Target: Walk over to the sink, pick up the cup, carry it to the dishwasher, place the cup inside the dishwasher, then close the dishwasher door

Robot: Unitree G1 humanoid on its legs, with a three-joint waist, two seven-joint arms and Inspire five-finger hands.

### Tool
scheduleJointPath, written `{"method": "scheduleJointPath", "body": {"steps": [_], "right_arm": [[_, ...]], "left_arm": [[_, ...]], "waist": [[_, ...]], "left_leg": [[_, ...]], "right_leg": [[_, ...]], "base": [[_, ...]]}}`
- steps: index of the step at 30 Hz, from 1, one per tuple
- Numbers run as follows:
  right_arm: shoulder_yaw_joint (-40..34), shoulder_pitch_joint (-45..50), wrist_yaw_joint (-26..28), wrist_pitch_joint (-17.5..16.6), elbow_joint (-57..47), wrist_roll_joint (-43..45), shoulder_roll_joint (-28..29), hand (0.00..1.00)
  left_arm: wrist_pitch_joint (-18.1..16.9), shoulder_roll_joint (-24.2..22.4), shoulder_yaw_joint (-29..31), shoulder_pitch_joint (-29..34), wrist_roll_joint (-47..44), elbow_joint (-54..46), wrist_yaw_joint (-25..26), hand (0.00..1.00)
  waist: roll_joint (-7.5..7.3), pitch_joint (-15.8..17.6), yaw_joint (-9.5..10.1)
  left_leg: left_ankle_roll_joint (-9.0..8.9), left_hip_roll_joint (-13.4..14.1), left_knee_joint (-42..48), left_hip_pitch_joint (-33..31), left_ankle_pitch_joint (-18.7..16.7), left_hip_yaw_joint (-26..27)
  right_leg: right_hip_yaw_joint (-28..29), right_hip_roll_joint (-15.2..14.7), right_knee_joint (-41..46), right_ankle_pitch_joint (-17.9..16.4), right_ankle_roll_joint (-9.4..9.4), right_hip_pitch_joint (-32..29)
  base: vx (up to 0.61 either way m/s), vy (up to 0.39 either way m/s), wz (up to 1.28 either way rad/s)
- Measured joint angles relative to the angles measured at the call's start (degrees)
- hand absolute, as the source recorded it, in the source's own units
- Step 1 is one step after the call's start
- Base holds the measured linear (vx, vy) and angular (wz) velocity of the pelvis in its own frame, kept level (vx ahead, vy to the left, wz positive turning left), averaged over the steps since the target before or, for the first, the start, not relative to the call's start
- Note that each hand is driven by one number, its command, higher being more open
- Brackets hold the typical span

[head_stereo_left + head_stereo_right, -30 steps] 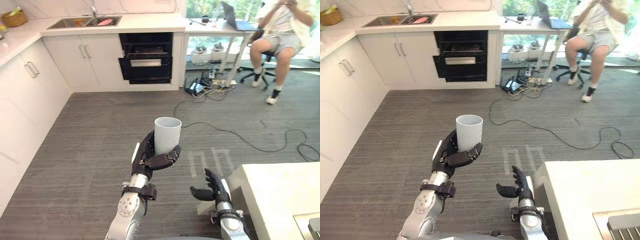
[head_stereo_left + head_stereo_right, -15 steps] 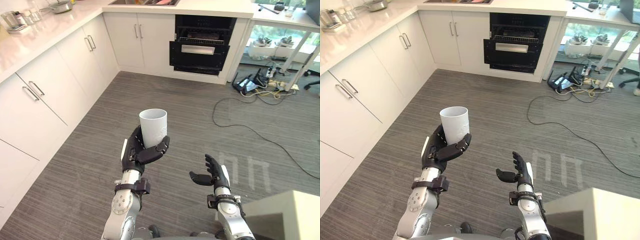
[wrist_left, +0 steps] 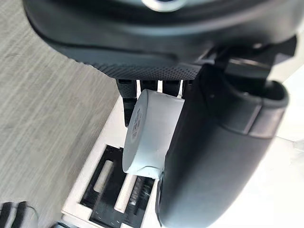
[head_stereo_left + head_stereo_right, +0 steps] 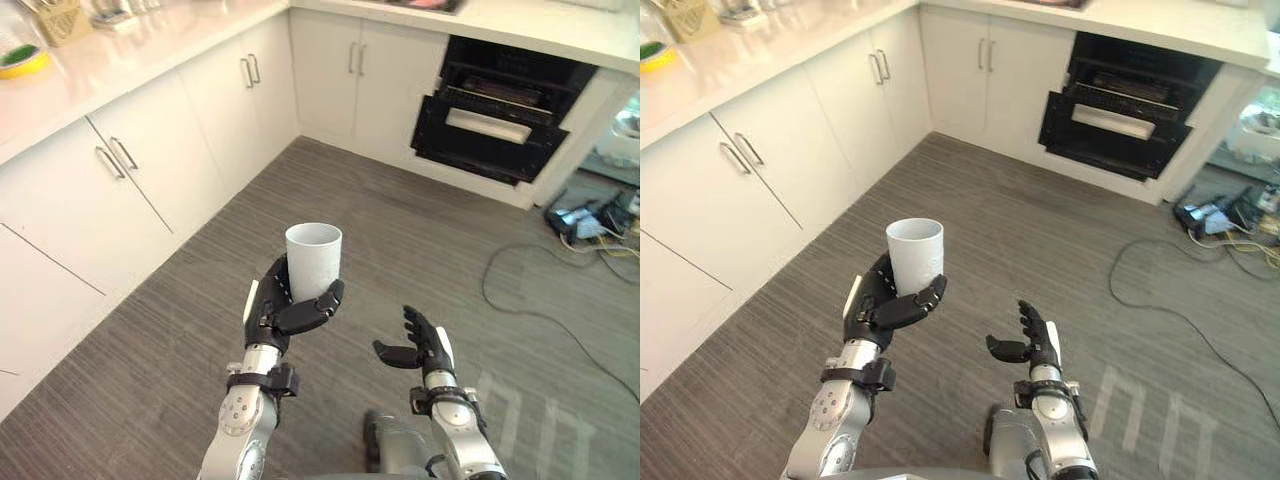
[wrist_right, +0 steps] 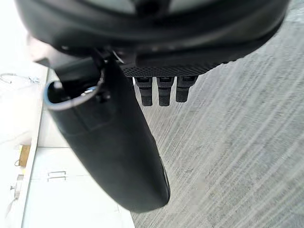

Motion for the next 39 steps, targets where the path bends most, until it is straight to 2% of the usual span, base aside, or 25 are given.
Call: {"method": "scheduleJointPath", "body": {"steps": [1, 2, 3, 5, 8, 11, 12, 13, 14, 16, 18, 19, 21, 22, 23, 25, 27, 28, 29, 30, 31, 33, 36, 37, 39], "right_arm": [[0.02, 0.94, -0.08, 0.04, -0.75, 0.03, 0.19, 0.9], [0.08, 1.91, -0.12, 0.06, -1.9, 0.05, 0.31, 0.9], [0.38, 3.96, -0.24, 0.05, -4.81, 0.1, 0.27, 0.9], [0.42, 5.77, -0.81, -0.75, -8.92, 0.16, 0.52, 0.9], [-0.08, 3.68, -0.94, -1.34, -8.45, 0.21, 0.5, 0.9], [-0.23, 3.46, -0.98, -1.22, -6.56, 0.23, 0.41, 0.9], [-0.24, 3.49, -0.96, -1.17, -5.66, 0.23, 0.16, 0.9], [-0.21, 3.46, -0.92, -0.94, -4.56, 0.23, 0.03, 0.9], [-0.1, 3.34, -0.94, -0.85, -4.06, 0.22, 0.46, 0.9], [0.42, 3.21, -0.65, -0.66, -3.55, 0.16, 1.56, 0.9], [0.41, 2.92, -0.38, -0.35, -2.93, -0.09, 1.9, 0.9], [0.42, 2.34, -0.07, -0.24, -2.12, -0.75, 2.56, 0.9], [0.98, 1.62, 0.14, -0.01, -0.77, -1.33, 2.99, 0.9], [1.92, 1.34, 0.26, 0.0, -0.43, -1.75, 2.97, 0.9], [2.72, 0.93, 0.43, -0.02, -0.47, -2.1, 3.13, 0.9], [3.04, 0.21, 0.6, -0.03, -0.48, -2.1, 3.34, 0.9], [3.06, 0.03, 0.73, -0.03, -0.48, -2.08, 3.19, 0.9], [3.07, 0.01, 0.74, -0.01, -0.47, -2.08, 3.07, 0.9], [3.23, 0.23, 0.79, 0.0, -0.49, -2.08, 2.97, 0.9], [3.3, 0.62, 0.76, 0.0, -0.52, -2.08, 2.78, 0.9], [3.29, 0.81, 0.69, 0.13, 0.31, -2.09, 1.4, 0.9], [2.48, 0.83, 0.65, 0.27, 0.26, -2.06, 0.12, 0.9], [2.32, 2.82, 0.54, 0.94, -0.95, -2.0, 0.28, 0.9], [2.45, 4.37, 0.13, 0.94, -3.83, -1.9, 0.72, 0.9], [2.58, 5.17, -0.09, 0.24, -7.08, -1.7, 1.16, 0.9]], "left_arm": [[0.29, -0.76, 0.02, -0.24, -0.03, 0.86, -0.29, 0.3], [0.5, -1.12, 0.02, 0.01, -0.03, 0.86, -0.45, 0.3], [0.49, -1.47, -0.03, 1.01, -0.04, 0.61, -0.7, 0.3], [0.44, -2.02, -0.12, 1.92, -0.06, 0.02, -1.13, 0.3], [0.4, -2.02, 0.41, 1.78, -0.06, -1.05, -1.99, 0.3], [0.42, -1.99, 0.78, 1.78, -0.05, -1.08, -1.98, 0.3], [0.43, -2.04, 1.19, 1.84, -0.04, -1.24, -1.93, 0.3], [0.44, -2.03, 1.82, 2.0, -0.03, -1.63, -1.76, 0.3], [0.42, -1.64, 2.06, 1.95, -0.03, -1.94, -1.76, 0.3], [0.43, -1.24, 3.73, 1.52, -0.03, -2.78, -1.64, 0.3], [0.51, -0.38, 3.79, 1.64, -0.02, -2.81, -1.55, 0.3], [0.57, 0.95, 3.76, 1.64, -0.01, -2.86, -1.54, 0.3], [0.73, 1.94, 3.7, 1.77, 0.03, -2.86, -1.48, 0.3], [0.72, 2.02, 3.61, 1.8, 0.05, -2.99, -1.23, 0.3], [0.7, 1.99, 3.56, 1.71, 0.04, -3.49, -0.96, 0.3], [0.48, 2.23, 2.99, 1.08, 0.0, -3.62, -0.58, 0.3], [0.5, 2.38, 2.26, 1.07, 0.0, -3.53, -0.55, 0.3], [0.48, 2.35, 2.03, 1.06, 0.0, -3.53, -0.55, 0.3], [0.46, 2.53, 1.98, 1.13, 0.01, -3.37, -0.54, 0.3], [0.49, 2.64, 1.93, 1.2, 0.01, -3.09, -0.52, 0.3], [0.54, 1.52, 1.5, 0.82, 0.03, -0.65, -0.46, 0.3], [0.65, 0.43, 1.04, -0.26, 0.05, 1.02, -0.48, 0.3], [1.12, -0.92, 1.01, -0.49, 0.0, 2.08, -0.63, 0.3], [1.1, -1.31, 0.82, 0.35, -0.03, 1.38, -0.72, 0.3], [0.85, -1.58, 0.3, 1.58, -0.04, 0.26, -0.86, 0.3]], "waist": [[-0.06, 0.49, 0.07], [-0.12, 0.98, 0.16], [-0.3, 1.75, 0.85], [-0.6, 1.78, 1.62], [-0.8, 1.95, 3.08], [-2.02, 2.77, 3.33], [-1.98, 2.75, 3.39], [-1.95, 2.66, 4.1], [-2.15, 2.51, 4.39], [-4.62, 2.56, 4.33], [-5.13, 2.59, 4.5], [-6.04, 2.95, 4.13], [-6.33, 3.0, 3.19], [-6.28, 2.91, 2.94], [-6.38, 2.53, 2.7], [-6.26, 2.59, 2.27], [-5.61, 2.96, 1.12], [-5.31, 3.13, 0.71], [-5.96, 2.75, 0.2], [-6.56, 2.41, -0.03], [-3.84, 1.75, 0.37], [-2.05, 1.18, -0.08], [-1.44, 1.88, 0.4], [-1.5, 2.45, 0.8], [-1.91, 2.38, 1.97]], "left_leg": [[-0.41, 2.17, 12.34, -4.13, 3.53, -0.56], [-0.23, 3.1, 18.1, -5.7, 6.13, -0.75], [-0.34, 5.39, 28.03, -7.92, 6.0, -0.08], [0.88, 7.66, 35.66, -13.97, 3.2, 2.43], [2.08, 5.99, 27.08, -22.69, -0.18, 2.92], [1.51, 1.01, 13.86, -25.8, 1.1, 2.29], [1.28, -0.91, 6.13, -25.82, 4.24, 1.69], [3.28, -1.64, 3.88, -24.62, 11.32, 1.96], [5.11, -2.36, 4.95, -24.33, 11.72, 2.37], [7.1, -4.32, 10.11, -25.01, 5.29, 4.5], [8.51, -5.63, 10.94, -22.87, 2.49, 6.04], [9.79, -7.23, 10.16, -19.5, 1.41, 6.64], [11.66, -8.13, 9.26, -15.05, 0.21, 6.49], [11.73, -8.28, 7.2, -11.45, -0.52, 6.53], [11.65, -8.22, 4.5, -8.71, -0.6, 6.47], [11.09, -7.92, 0.71, -5.1, -0.5, 5.65], [9.67, -6.45, -1.82, -1.53, -0.93, 4.61], [8.3, -5.49, -2.49, -0.04, -1.65, 4.21], [5.33, -4.85, -2.58, 2.21, -3.3, 3.93], [4.12, -5.34, -2.62, 3.25, -4.03, 3.69], [2.79, -2.99, -2.53, 5.43, -4.76, 3.24], [0.52, -0.87, 2.36, 3.82, -3.05, 2.03], [-1.32, 4.09, 27.44, -3.54, 6.29, 1.04], [-0.78, 6.05, 35.88, -6.93, 4.41, 2.04], [0.8, 6.34, 37.77, -12.59, 1.21, 2.71]], "right_leg": [[-1.22, 1.17, -4.11, -0.26, -0.55, 5.29], [-1.51, 1.61, -5.96, -0.35, -0.72, 8.2], [-1.5, 2.39, -9.24, -0.46, -0.92, 13.87], [-1.22, 2.79, -14.65, -0.94, -1.52, 20.03], [0.08, 2.31, -19.21, -2.39, -1.63, 23.3], [0.02, -0.43, -19.65, -4.29, 0.41, 25.57], [0.32, -1.31, -19.52, -5.64, 1.94, 26.41], [2.03, -2.0, -18.62, -7.67, 3.25, 26.97], [2.81, -2.66, -17.92, -8.81, 3.99, 27.24], [5.56, -5.97, -12.2, -11.05, 5.94, 25.7], [7.9, -8.04, 1.45, -11.3, 7.06, 20.65], [8.92, -10.01, 12.95, -10.01, 9.84, 16.72], [8.9, -10.62, 24.54, -10.64, 8.69, 13.09], [7.34, -10.38, 28.67, -11.81, 6.52, 10.03], [5.22, -9.83, 28.75, -13.08, 4.3, 6.02], [2.55, -8.32, 24.44, -14.19, 2.45, 0.76], [1.3, -5.38, 16.89, -13.89, 2.08, -2.97], [1.14, -3.62, 11.86, -12.61, 2.03, -4.67], [0.96, -1.54, -0.43, -3.9, 0.71, -5.14], [1.18, -1.45, -3.26, 4.59, -1.44, -4.83], [0.33, 0.19, -1.16, 6.23, -2.14, -4.12], [-1.12, 1.13, -0.87, 2.43, -3.01, -2.3], [-1.84, 3.74, -7.58, 0.65, -4.21, 8.91], [-1.6, 4.79, -11.65, 0.44, -4.47, 14.66], [0.13, 5.46, -15.18, -0.7, -5.4, 18.77]], "base": [[0.45, -0.209, 0.32], [0.5, -0.215, 0.2], [0.38, -0.118, 0.01], [0.37, -0.075, -0.06], [0.28, 0.049, -0.2], [0.27, 0.168, 0.03], [0.34, 0.268, -0.25], [0.36, 0.299, -0.37], [0.48, 0.366, -0.42], [0.54, 0.383, -0.24], [0.43, 0.288, -0.23], [0.38, 0.191, -0.13], [0.41, 0.13, -0.03], [0.53, 0.093, -0.03], [0.53, 0.073, -0.04], [0.41, 0.002, 0.16], [0.48, -0.04, 0.3], [0.53, -0.08, 0.3], [0.55, -0.091, 0.34], [0.69, -0.108, 0.21], [0.59, -0.093, 0.1], [0.56, -0.107, 0.15], [0.51, -0.139, 0.08], [0.42, -0.085, -0.08], [0.35, -0.042, -0.34]]}}
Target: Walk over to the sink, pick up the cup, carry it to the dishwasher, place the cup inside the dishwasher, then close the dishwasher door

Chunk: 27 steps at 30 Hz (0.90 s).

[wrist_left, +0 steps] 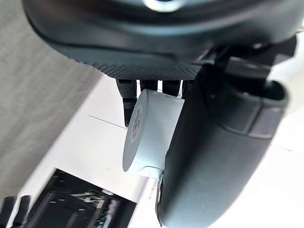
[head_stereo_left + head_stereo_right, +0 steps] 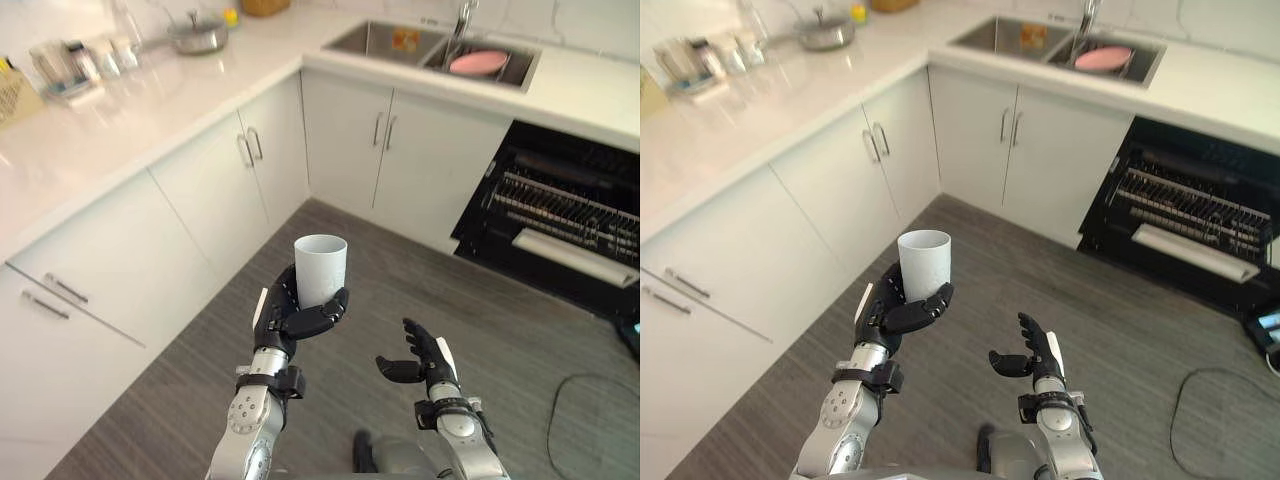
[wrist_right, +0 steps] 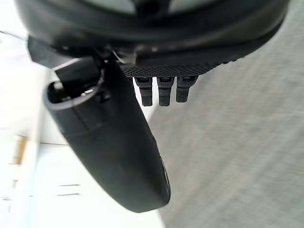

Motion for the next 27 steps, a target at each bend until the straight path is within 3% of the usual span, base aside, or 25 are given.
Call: {"method": "scheduleJointPath", "body": {"steps": [2, 4, 6, 7, 8, 9, 11, 13, 15, 16, 17, 19, 23, 24, 25, 26, 27], "right_arm": [[-0.08, -1.76, 0.05, -0.48, 0.38, 0.29, -0.05, 0.9], [-0.09, -2.08, 0.09, -0.47, 1.36, 0.29, -0.03, 0.9], [-0.21, -2.12, 0.1, -0.41, 2.78, 0.29, -0.3, 0.9], [-0.36, -2.06, 0.1, -0.28, 3.9, 0.32, -0.38, 0.9], [-0.33, -1.94, 0.1, -0.19, 4.33, 0.37, -0.52, 0.9], [-0.28, -2.26, 0.07, -0.11, 5.19, 0.42, -0.14, 0.9], [0.37, -3.05, 0.19, -0.08, 5.56, 0.41, 0.5, 0.9], [0.41, -3.84, 0.18, -0.08, 5.74, 0.37, 0.78, 0.9], [0.48, -5.0, 0.24, -0.09, 6.26, 0.24, 1.42, 0.9], [0.63, -5.62, 0.32, -0.09, 6.68, 0.18, 1.9, 0.9], [1.0, -6.09, 0.32, -0.09, 6.93, 0.15, 2.27, 0.9], [2.01, -6.69, 0.37, -0.15, 6.92, -0.35, 2.63, 0.9], [2.68, -6.94, 0.38, -0.15, 6.88, -0.37, 3.26, 0.9], [2.84, -7.05, 0.35, -0.12, 6.88, -0.36, 3.25, 0.9], [2.87, -6.55, 0.19, -0.11, 6.58, -0.35, 3.3, 0.9], [2.81, -6.31, 0.04, -0.09, 6.48, -0.35, 2.94, 0.9], [2.71, -5.97, -0.1, 0.07, 6.13, -0.34, 1.59, 0.9]], "left_arm": [[0.0, -0.37, 0.18, 0.24, 0.0, 0.0, -0.29, 0.3], [0.02, -0.45, 0.55, 0.8, 0.02, 0.02, -0.32, 0.3], [0.04, -0.61, 1.11, 1.62, 0.04, 0.01, -0.36, 0.3], [0.05, -0.76, 1.66, 1.88, 0.05, -0.01, -0.3, 0.3], [0.05, -0.64, 1.91, 2.13, 0.05, -0.08, -0.3, 0.3], [0.05, -0.18, 2.51, 2.01, 0.06, -0.21, -0.21, 0.3], [0.09, 0.24, 3.63, 0.9, 0.05, -1.02, 0.49, 0.3], [0.12, 0.85, 3.37, 0.89, 0.08, -1.63, 0.54, 0.3], [0.12, 1.65, 3.31, 0.94, 0.09, -1.83, 0.56, 0.3], [0.12, 2.31, 3.28, 0.98, 0.12, -1.86, 0.65, 0.3], [0.09, 2.52, 3.29, 1.02, 0.13, -2.15, 1.02, 0.3], [-0.41, 2.74, 3.21, 0.99, 0.12, -2.56, 1.45, 0.3], [-0.6, 4.25, 2.26, 1.01, 0.12, -2.41, 1.65, 0.3], [-0.6, 4.13, 2.35, 0.99, 0.12, -2.33, 1.91, 0.3], [-0.59, 4.23, 2.31, 1.06, 0.12, -2.09, 2.37, 0.3], [-0.61, 3.83, 2.31, 0.78, 0.14, -0.95, 2.46, 0.3], [-0.42, 1.8, 2.36, 0.82, 0.14, 0.47, 2.58, 0.3]], "waist": [[0.33, -0.27, 1.39], [0.02, -0.07, 1.61], [0.06, -0.08, 1.65], [-0.04, -0.1, 2.1], [0.02, -0.36, 2.47], [-0.8, -0.5, 2.48], [-3.04, -0.52, 2.12], [-3.18, -0.47, 1.99], [-3.59, -0.43, 1.95], [-3.61, -0.48, 1.23], [-3.64, -0.6, 1.06], [-3.9, -0.92, 1.07], [-3.89, -0.93, 0.11], [-3.95, -0.96, -0.34], [-4.95, -1.45, -1.08], [-3.81, -1.43, -1.51], [-1.49, -2.0, -1.67]], "left_leg": [[1.44, -2.42, -9.71, -6.46, -2.7, -0.9], [1.07, -5.4, -19.3, -9.3, -2.39, -2.69], [0.49, -8.51, -29.54, -10.34, 0.6, -4.76], [0.85, -9.7, -34.35, -9.46, 6.94, -5.29], [2.34, -10.31, -35.63, -7.99, 11.22, -5.01], [5.33, -11.18, -34.76, -7.53, 11.18, -3.53], [7.5, -12.54, -31.26, -8.25, 6.65, -0.83], [8.16, -13.02, -31.78, -6.58, 4.92, 0.46], [8.71, -13.86, -34.84, -1.98, 3.93, 2.47], [9.07, -14.13, -37.25, 1.23, 3.69, 2.9], [8.99, -14.02, -39.68, 4.07, 3.47, 3.54], [8.13, -13.13, -42.12, 6.77, 2.86, 4.61], [5.52, -10.71, -44.41, 10.37, 1.63, 6.89], [4.3, -9.76, -44.44, 11.23, 1.02, 7.6], [2.25, -9.95, -43.69, 12.23, -0.35, 7.5], [1.34, -9.15, -43.35, 13.17, -1.52, 7.14], [0.55, -6.61, -42.37, 13.68, -2.32, 6.94]], "right_leg": [[2.54, -0.38, -2.05, -1.0, 0.54, 2.89], [4.0, -1.62, -2.11, -2.59, 1.64, 4.79], [5.79, -3.24, -1.4, -4.79, 3.33, 5.97], [7.6, -4.1, 0.08, -6.61, 5.15, 6.5], [8.93, -4.47, 0.96, -7.63, 6.13, 6.68], [9.96, -5.67, 1.49, -8.95, 7.11, 7.05], [12.31, -8.44, 3.37, -10.14, 8.37, 6.14], [13.12, -9.2, 8.1, -10.14, 8.52, 4.52], [12.52, -10.53, 20.44, -9.33, 12.79, -0.14], [10.79, -11.97, 28.32, -9.47, 13.07, -2.87], [8.02, -13.08, 33.22, -10.5, 11.22, -5.85], [4.06, -13.77, 34.21, -11.77, 9.02, -10.36], [-2.86, -13.0, 23.57, -11.38, 7.2, -17.5], [-3.88, -11.67, 16.22, -7.68, 6.08, -18.69], [-3.03, -10.74, 9.98, 4.4, 4.37, -17.96], [-3.3, -9.93, 10.65, 4.45, 3.36, -17.28], [-3.5, -7.43, 9.95, 3.68, 2.62, -15.78]], "base": [[0.31, 0.059, -0.53], [0.35, 0.158, -0.38], [0.38, 0.222, -0.46], [0.41, 0.286, -0.6], [0.43, 0.291, -0.66], [0.46, 0.29, -0.46], [0.51, 0.292, -0.44], [0.34, 0.199, -0.43], [0.28, 0.159, -0.44], [0.24, 0.096, -0.34], [0.28, 0.105, -0.3], [0.19, 0.017, -0.34], [0.24, -0.089, -0.35], [0.33, -0.146, -0.25], [0.46, -0.181, -0.17], [0.48, -0.176, -0.19], [0.49, -0.195, -0.31]]}}
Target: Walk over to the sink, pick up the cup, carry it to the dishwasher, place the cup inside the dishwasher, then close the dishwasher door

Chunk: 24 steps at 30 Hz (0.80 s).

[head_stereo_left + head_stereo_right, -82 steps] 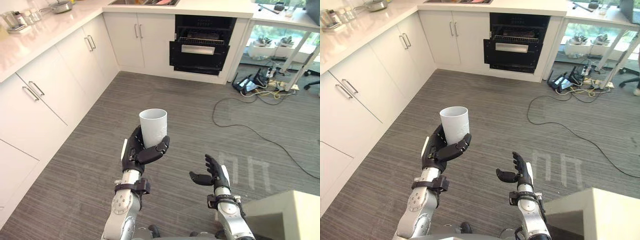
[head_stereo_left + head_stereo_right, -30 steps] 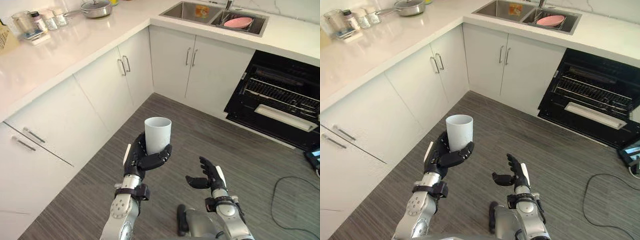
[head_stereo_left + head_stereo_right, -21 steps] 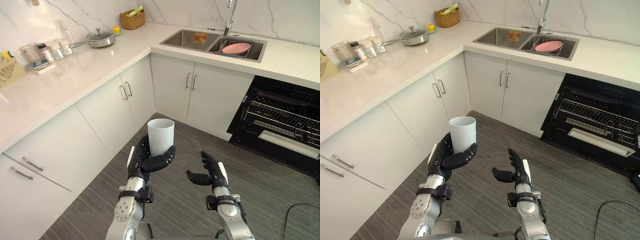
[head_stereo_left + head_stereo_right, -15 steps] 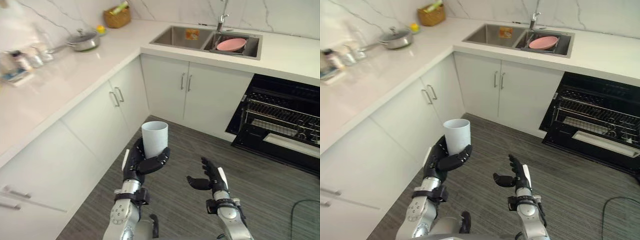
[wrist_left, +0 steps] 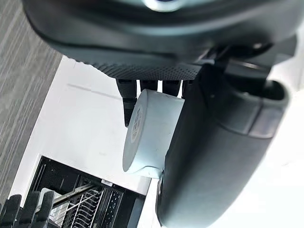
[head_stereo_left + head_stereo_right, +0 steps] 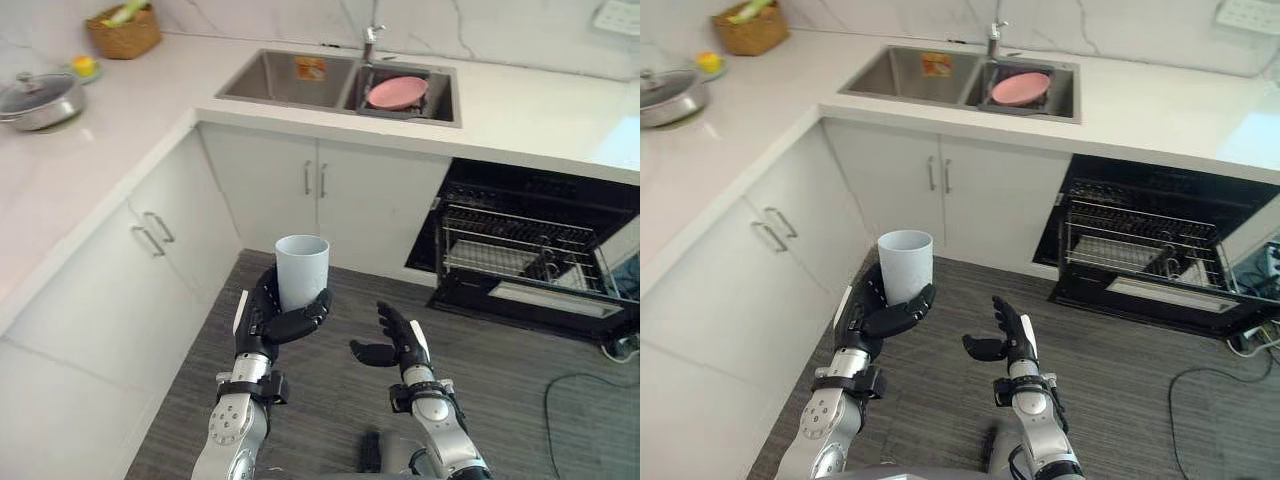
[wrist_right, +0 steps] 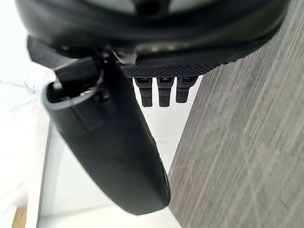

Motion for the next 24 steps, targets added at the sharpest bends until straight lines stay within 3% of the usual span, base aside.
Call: {"method": "scheduleJointPath", "body": {"steps": [3, 5, 6, 8, 12, 15, 16, 17, 19, 21, 24], "right_arm": [[-1.66, 1.5, -0.88, 0.07, -3.14, 0.07, -0.76, 0.9], [-1.81, 3.76, -2.14, 0.04, -7.67, 0.54, -0.64, 0.9], [-1.81, 3.98, -2.32, -0.03, -8.86, 0.8, -0.54, 0.9], [-1.81, 4.0, -2.86, -0.75, -11.52, 1.31, -0.02, 0.9], [-1.52, 3.25, -2.97, -1.12, -12.1, 3.5, 0.7, 0.9], [-1.52, 2.76, -2.88, -1.24, -12.11, 5.27, 0.71, 0.9], [-1.51, 2.51, -2.91, -1.32, -12.1, 5.96, 0.71, 0.9], [-1.45, 2.46, -2.87, -1.35, -12.22, 6.37, 0.76, 0.9], [-1.44, 2.7, -2.73, -1.8, -13.27, 8.05, 2.69, 0.9], [-1.45, 2.42, -2.26, -2.3, -14.3, 8.05, 3.05, 0.9], [-0.81, 2.04, -1.35, -2.54, -14.41, 8.03, 4.21, 0.9]], "left_arm": [[0.13, -1.31, -0.46, -1.19, 0.03, 0.89, -0.05, 0.3], [0.1, -1.68, -0.46, -1.02, 0.03, 0.81, -0.05, 0.3], [0.0, -1.82, -0.49, -1.02, 0.03, 0.74, -0.07, 0.3], [-0.03, -2.42, -0.49, -0.98, 0.03, 0.57, -0.1, 0.3], [-0.02, -2.9, -0.15, -0.08, 0.04, 0.28, 0.05, 0.3], [-0.02, -3.03, 0.27, 0.76, 0.05, -0.51, 0.54, 0.3], [-0.03, -3.12, 0.24, 0.83, 0.06, -0.89, 1.04, 0.3], [-0.03, -3.34, 0.24, 0.98, 0.05, -1.16, 1.31, 0.3], [-0.11, -1.86, 0.25, 0.46, 1.16, -2.09, 1.63, 0.3], [-0.1, -1.75, 0.04, 0.0, 1.69, -2.09, 1.64, 0.3], [-0.11, -1.09, 0.0, -0.06, 2.26, -2.12, 1.75, 0.3]], "waist": [[1.24, 0.46, -0.35], [1.37, 0.57, 0.05], [1.39, 0.56, 0.03], [1.34, 0.51, 0.33], [1.23, 0.53, 2.54], [1.31, 0.49, 2.91], [1.9, 0.12, 3.09], [2.0, 0.02, 3.14], [-1.01, -0.66, 2.46], [-1.63, -0.65, 2.27], [-1.8, -0.09, 2.2]], "left_leg": [[-0.31, 4.52, 13.42, -3.04, 0.52, -2.82], [-0.56, 7.47, 28.81, -7.03, 3.07, -4.54], [-0.13, 7.56, 30.99, -8.38, 2.76, -4.63], [0.96, 6.75, 32.13, -13.19, 0.47, -4.59], [0.85, 2.49, 19.44, -17.93, -0.54, -8.2], [0.55, -0.87, 6.68, -19.53, 3.65, -13.57], [0.76, -1.16, 3.44, -18.75, 9.52, -14.07], [1.41, -1.33, 2.68, -17.76, 12.83, -13.88], [3.98, -4.22, 4.15, -17.57, 11.63, -11.55], [5.49, -6.21, 4.53, -16.37, 9.63, -9.71], [7.59, -7.96, 2.69, -10.24, 7.39, -7.26]], "right_leg": [[-0.59, 3.5, -2.48, -2.21, -1.4, 4.82], [0.37, 5.23, -6.67, -3.12, -2.46, 11.42], [0.69, 5.41, -7.55, -3.44, -2.67, 12.62], [2.09, 5.5, -9.89, -4.0, -3.16, 15.21], [7.18, 5.01, -12.09, -4.32, -2.47, 17.59], [10.53, 3.86, -12.51, -4.9, 0.64, 19.5], [12.13, 3.77, -12.22, -5.88, 2.11, 19.91], [13.05, 3.76, -12.13, -6.41, 2.78, 20.2], [14.49, 0.16, -9.37, -9.86, 5.26, 19.56], [14.6, -2.39, -2.83, -11.95, 7.38, 17.02], [13.09, -5.77, 17.24, -11.52, 9.45, 10.26]], "base": [[0.33, -0.172, -0.14], [0.32, -0.095, -0.21], [0.26, -0.044, -0.2], [0.2, -0.005, -0.3], [0.22, 0.092, -0.65], [0.27, 0.213, -0.61], [0.24, 0.222, -0.57], [0.3, 0.315, -0.6], [0.31, 0.348, -0.33], [0.28, 0.305, -0.28], [0.25, 0.217, -0.31]]}}
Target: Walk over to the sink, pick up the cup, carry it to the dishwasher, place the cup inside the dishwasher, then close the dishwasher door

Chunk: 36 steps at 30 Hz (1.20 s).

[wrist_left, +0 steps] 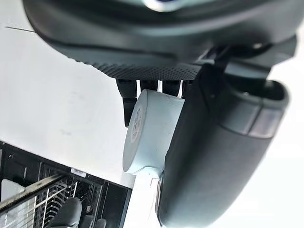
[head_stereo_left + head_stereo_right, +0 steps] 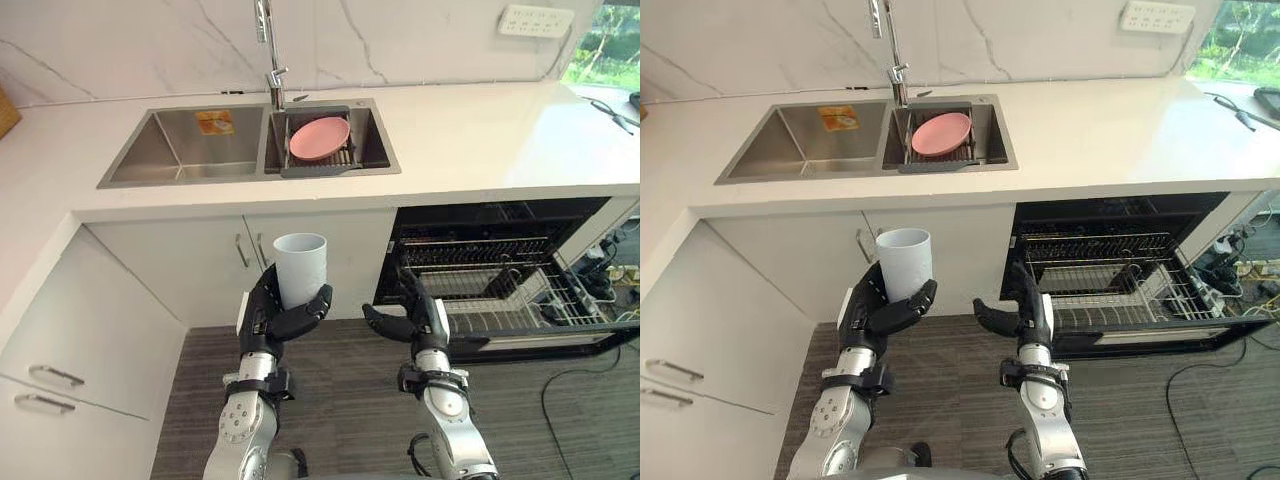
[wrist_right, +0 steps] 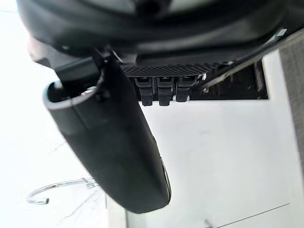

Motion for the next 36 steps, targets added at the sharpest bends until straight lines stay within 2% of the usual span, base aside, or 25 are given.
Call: {"method": "scheduleJointPath", "body": {"steps": [1, 3, 4, 6, 7, 8, 10, 11, 13, 16, 17, 18, 21, 22, 23, 24, 25, 27, 30, 36], "right_arm": [[0.05, -0.05, 0.51, -0.03, 0.0, -0.01, 0.43, 0.9], [0.59, -0.45, 1.15, -0.71, 0.0, -0.01, 0.82, 0.9], [1.1, -1.05, 1.67, -1.2, -0.02, 0.0, 0.78, 0.9], [1.66, -1.83, 1.94, -1.26, -0.02, 0.11, 0.71, 0.9], [2.15, -2.3, 2.11, -1.38, -0.14, 0.96, 0.56, 0.9], [2.23, -2.15, 2.21, -1.42, -0.78, 1.8, 0.67, 0.9], [2.08, -1.23, 2.16, -1.57, -1.63, 2.15, -1.47, 0.9], [2.04, -0.6, 2.2, -1.57, -2.29, 2.15, -1.93, 0.9], [0.92, 1.64, 1.93, -1.83, -4.19, 2.26, -2.5, 0.9], [0.29, 3.69, 1.6, -1.97, -6.66, 4.35, -2.83, 0.9], [0.2, 4.1, 1.52, -2.18, -7.32, 4.49, -2.86, 0.9], [-0.46, 4.33, 1.46, -2.62, -8.72, 4.54, -2.55, 0.9], [-0.55, 3.92, 1.49, -3.23, -9.04, 4.53, -2.37, 0.9], [-0.55, 3.93, 1.5, -3.23, -9.0, 4.53, -2.4, 0.9], [-0.57, 3.97, 1.5, -3.24, -9.0, 4.53, -2.41, 0.9], [-0.59, 3.85, 1.5, -3.37, -8.49, 4.51, -2.39, 0.9], [-0.61, 4.37, 1.51, -3.18, -8.35, 4.51, -1.72, 0.9], [-0.34, 4.33, 1.65, -3.21, -8.44, 4.49, -0.79, 0.9], [-0.08, 4.61, 2.78, -3.2, -8.45, 4.5, 0.06, 0.9], [0.06, 4.7, 3.74, -3.21, -9.25, 4.97, -0.07, 0.9]], "left_arm": [[0.0, 0.27, -0.06, 0.08, 0.03, 0.02, 0.09, 0.3], [-0.39, 0.67, 0.06, 0.08, 0.21, -0.13, 0.75, 0.3], [-0.68, 1.18, 0.1, 0.11, 0.79, -0.2, 0.94, 0.3], [-0.68, 1.64, 0.15, 0.29, 1.19, -0.16, 0.97, 0.3], [-0.67, 1.81, 0.17, 0.29, 1.19, -0.1, 0.96, 0.3], [-0.67, 1.98, 0.12, 0.29, 1.21, -0.05, 0.91, 0.3], [-0.59, 0.1, -0.02, 0.28, 1.26, 2.46, 0.7, 0.3], [-0.59, -0.27, -0.02, 0.29, 1.29, 2.7, 0.67, 0.3], [-0.6, -0.79, 0.26, -0.14, 2.25, 2.9, 0.62, 0.3], [-0.6, -0.98, 1.09, -0.3, 2.25, 3.25, 0.54, 0.3], [-0.61, -1.11, 1.26, -0.32, 2.25, 3.32, 0.53, 0.3], [-0.62, -1.22, 1.25, -0.93, 2.25, 3.34, 0.46, 0.3], [-0.64, -1.2, 1.23, -1.93, 2.27, 3.4, 0.3, 0.3], [-0.64, -1.23, 1.21, -1.96, 2.27, 3.41, 0.35, 0.3], [-0.59, -1.11, 0.99, -1.67, 2.18, 3.38, -0.01, 0.3], [-0.61, -0.7, -0.74, -0.82, 2.54, 3.63, -0.7, 0.3], [-1.27, 0.04, -2.14, -0.7, 2.76, 3.8, -1.08, 0.3], [-1.4, 0.35, -3.3, -1.12, 3.32, 3.8, -1.59, 0.3], [-1.27, 0.61, -3.37, -1.15, 3.51, 3.99, -1.6, 0.3], [-0.77, 0.92, -1.36, -1.46, 3.97, 3.99, -1.15, 0.3]], "waist": [[0.13, 0.07, -0.49], [0.25, -0.02, -0.83], [0.27, 0.0, -0.77], [0.48, 0.12, -0.84], [0.4, 0.08, -0.93], [-0.22, -0.19, -0.97], [3.15, -0.6, -1.49], [3.76, -0.75, -1.53], [4.42, -0.88, -1.83], [4.38, -0.47, -1.82], [3.91, -0.22, -1.54], [4.1, -0.3, -0.93], [3.56, 0.1, 0.15], [3.71, 0.2, 0.24], [4.03, 0.25, 0.21], [4.99, 0.14, 0.3], [3.58, 0.4, 0.3], [2.51, 0.39, -0.33], [2.43, 0.41, -0.99], [2.25, 0.38, -1.69]], "left_leg": [[0.32, -0.1, -0.71, 1.84, -0.67, 0.05], [0.36, 0.32, -2.51, 4.27, -1.47, 0.29], [-0.09, 1.0, -3.35, 5.33, -1.99, 1.11], [-0.75, 1.98, -4.13, 6.47, -2.41, 2.13], [-1.68, 2.46, -4.21, 7.06, -3.01, 2.71], [-2.7, 2.25, -3.67, 7.63, -4.4, 3.01], [-3.74, 5.13, -2.28, 8.78, -5.91, 2.63], [-3.91, 5.84, -1.89, 8.94, -6.01, 2.58], [-4.33, 7.83, 3.09, 8.13, -6.09, 2.42], [-7.82, 9.97, 20.49, 2.98, -2.68, 1.54], [-7.84, 9.77, 22.0, 2.08, -3.56, 1.19], [-7.46, 9.17, 22.25, -0.51, -6.81, -0.32], [-7.73, 6.76, 15.96, -5.27, -8.69, -6.41], [-7.8, 5.56, 10.2, -6.08, -7.35, -10.08], [-7.74, 5.53, 5.98, -5.81, -4.6, -11.41], [-6.82, 6.33, 1.81, -5.34, 2.67, -11.54], [-6.71, 5.27, 0.79, -3.79, 2.98, -10.27], [-4.99, 3.71, -2.1, -2.47, 3.53, -9.12], [-4.27, 2.72, -4.03, -0.52, 4.0, -6.75], [-3.97, 3.26, -6.62, 2.32, 4.3, -3.33]], "right_leg": [[-2.05, -0.94, 4.16, -0.63, -1.07, -1.48], [-5.51, -1.49, 7.19, -2.11, -3.56, -4.93], [-8.62, -1.28, 5.6, -2.52, -4.26, -7.82], [-12.87, -0.72, 0.3, -2.5, -4.83, -9.35], [-15.97, 0.47, -6.27, -1.25, -5.92, -9.54], [-16.41, 2.02, -13.78, 5.87, -7.85, -8.88], [-16.74, 5.07, -17.04, 6.8, -7.77, -5.45], [-16.79, 5.89, -18.23, 6.89, -7.9, -4.58], [-17.02, 8.46, -22.44, 7.13, -8.3, -1.06], [-14.79, 9.42, -28.04, 7.71, -8.65, 5.31], [-13.98, 9.29, -28.82, 7.75, -8.58, 6.2], [-12.08, 8.94, -30.15, 7.89, -8.36, 7.55], [-8.82, 7.78, -30.99, 8.05, -8.1, 8.61], [-7.67, 7.35, -30.96, 8.08, -7.95, 8.98], [-7.13, 7.42, -30.94, 8.08, -7.67, 9.31], [-5.7, 8.01, -31.25, 7.45, -5.46, 10.38], [-4.53, 6.68, -32.1, 7.52, -4.91, 11.06], [-3.55, 4.88, -32.13, 7.44, -4.09, 10.76], [-1.64, 3.7, -32.35, 7.69, -3.34, 10.42], [1.84, 4.16, -33.13, 8.31, -2.53, 10.36]], "base": [[0.25, 0.137, -0.09], [0.25, 0.087, -0.13], [0.26, 0.026, -0.29], [0.22, -0.015, -0.34], [0.27, -0.061, -0.32], [0.35, -0.083, -0.23], [0.32, -0.073, -0.16], [0.31, -0.071, -0.17], [0.29, -0.1, -0.12], [0.29, -0.044, -0.32], [0.31, 0.035, -0.65], [0.25, 0.044, -0.54], [0.17, 0.118, -0.63], [0.19, 0.237, -0.65], [0.19, 0.285, -0.64], [0.16, 0.229, -0.59], [0.14, 0.211, -0.48], [0.08, 0.16, -0.23], [0.02, 0.124, -0.32], [-0.02, 0.013, -0.33]]}}
